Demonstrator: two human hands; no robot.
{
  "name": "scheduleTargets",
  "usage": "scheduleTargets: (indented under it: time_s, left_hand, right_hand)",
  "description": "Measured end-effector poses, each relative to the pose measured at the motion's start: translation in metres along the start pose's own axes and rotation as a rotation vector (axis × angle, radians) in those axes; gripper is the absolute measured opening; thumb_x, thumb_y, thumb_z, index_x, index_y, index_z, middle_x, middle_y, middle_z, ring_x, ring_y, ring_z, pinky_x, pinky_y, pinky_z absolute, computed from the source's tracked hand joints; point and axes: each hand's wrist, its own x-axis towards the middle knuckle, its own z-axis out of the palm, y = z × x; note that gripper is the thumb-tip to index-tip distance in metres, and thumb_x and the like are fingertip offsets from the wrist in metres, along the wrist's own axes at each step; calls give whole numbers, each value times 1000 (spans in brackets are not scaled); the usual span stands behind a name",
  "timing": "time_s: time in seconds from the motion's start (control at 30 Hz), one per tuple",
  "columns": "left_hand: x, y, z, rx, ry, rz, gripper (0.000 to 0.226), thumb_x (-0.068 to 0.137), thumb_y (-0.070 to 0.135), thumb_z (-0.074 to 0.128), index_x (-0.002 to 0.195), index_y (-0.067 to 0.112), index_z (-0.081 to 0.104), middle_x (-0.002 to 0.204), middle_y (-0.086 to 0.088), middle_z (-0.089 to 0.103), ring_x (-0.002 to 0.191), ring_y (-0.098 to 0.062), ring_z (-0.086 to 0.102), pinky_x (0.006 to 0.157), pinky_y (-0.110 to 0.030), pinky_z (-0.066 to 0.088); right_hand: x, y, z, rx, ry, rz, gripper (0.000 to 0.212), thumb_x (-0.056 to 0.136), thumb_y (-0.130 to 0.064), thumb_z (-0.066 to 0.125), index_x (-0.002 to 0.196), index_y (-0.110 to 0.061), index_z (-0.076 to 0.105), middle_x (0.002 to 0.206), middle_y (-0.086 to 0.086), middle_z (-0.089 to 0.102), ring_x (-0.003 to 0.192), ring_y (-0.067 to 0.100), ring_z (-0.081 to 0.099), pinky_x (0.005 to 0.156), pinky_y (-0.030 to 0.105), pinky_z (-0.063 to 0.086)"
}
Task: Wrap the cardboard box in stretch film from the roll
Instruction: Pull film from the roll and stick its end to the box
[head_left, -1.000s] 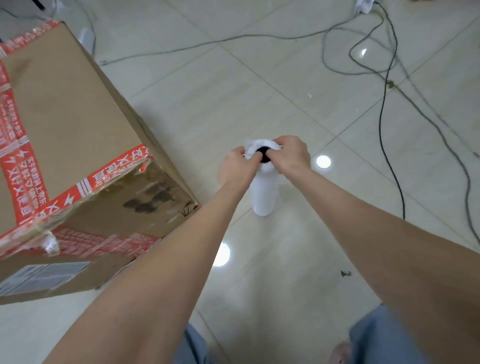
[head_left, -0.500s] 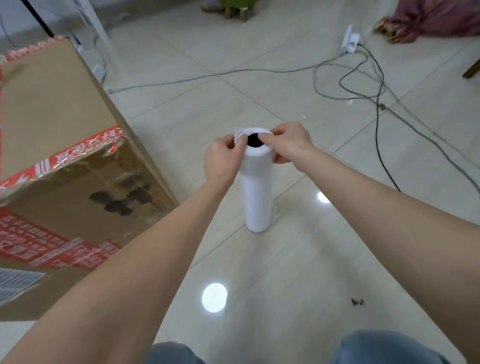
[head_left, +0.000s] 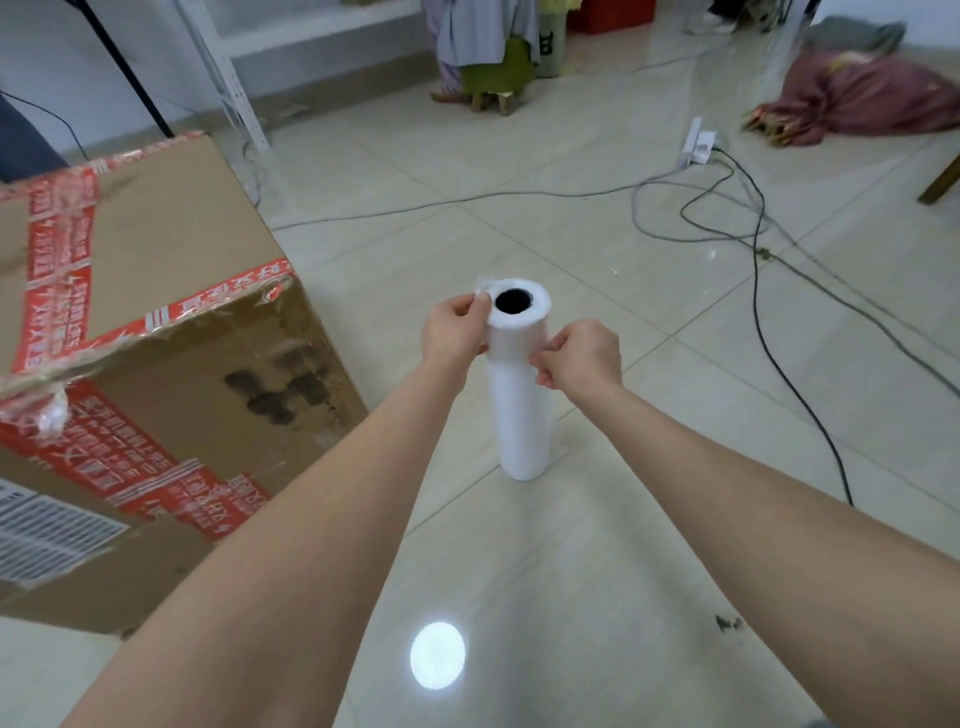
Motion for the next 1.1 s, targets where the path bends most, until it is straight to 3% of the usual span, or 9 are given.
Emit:
scheduleTargets:
  time_s: [0.17,0.33,0.5,0.63,0.73,0.83,0.9,0.97,1.1]
  left_hand:
    - [-7,-6,-4,-44,-13,8,19,96,19,50,96,10,66,85,-3,59,78,-16,54,57,-20,51]
    - [-14,-11,-15,-113,-86,-19,18,96,18,51,96,8,67,95,-7,65,88,-16,61,61,-18,54]
    - [-15,-15,-32,33,-128,-72,34,84,43,67,89,10,61,87,-3,64,76,-16,68,60,-27,57]
    - [-17,-15,-49,234,-378,-184,40,74,58,69,81,19,62,74,7,70,66,-6,69,65,-27,57]
    - [-16,-18,-54,278,-432,-171,16,81,36,72,81,20,69,64,9,69,63,-8,67,70,-25,59]
    - [-13,-18,-59,348,-338,-76,6,84,14,68,80,14,72,66,2,65,64,-11,60,62,-20,56]
    - [-10,-19,-63,410,-227,-30,5,84,16,67,84,12,71,67,3,62,58,-8,52,51,-17,48]
    - [-7,-22,-68,445,-147,-20,7,85,15,66,86,11,71,68,2,61,52,-9,47,47,-18,41]
    - [-3,-25,-73,431,-1,-26,8,87,14,64,79,13,66,67,2,60,47,-10,53,44,-20,41]
  right_hand:
    - [-12,13,10,96,-16,-16,28,80,-9,65,54,-12,56,49,2,64,58,22,70,72,41,59]
    - [-29,5,12,40,-83,-87,27,78,-10,65,53,-13,57,57,6,67,55,16,69,66,33,59]
    - [-54,-8,22,-180,-77,-333,21,87,-20,60,68,-13,66,63,1,68,64,17,68,70,34,55]
    - [-67,-18,31,-370,-72,-499,23,94,-19,48,91,-12,70,84,10,69,80,27,65,66,31,48]
    - [-70,-19,35,-497,-128,-632,26,96,-19,45,100,-13,70,92,12,68,85,30,61,61,29,37]
    - [-71,-19,28,-594,-36,-728,27,93,-36,50,86,-21,71,75,6,67,67,27,57,52,25,27]
    - [-63,-26,17,-492,198,-721,28,87,-46,56,74,-22,64,70,1,61,62,22,49,52,25,27]
    - [-47,-35,5,-457,366,-651,25,84,-46,60,85,-21,60,89,1,58,81,22,53,58,29,35]
    - [-24,-47,-4,-584,211,-290,71,70,-61,66,125,-23,44,123,5,45,111,28,47,78,35,37]
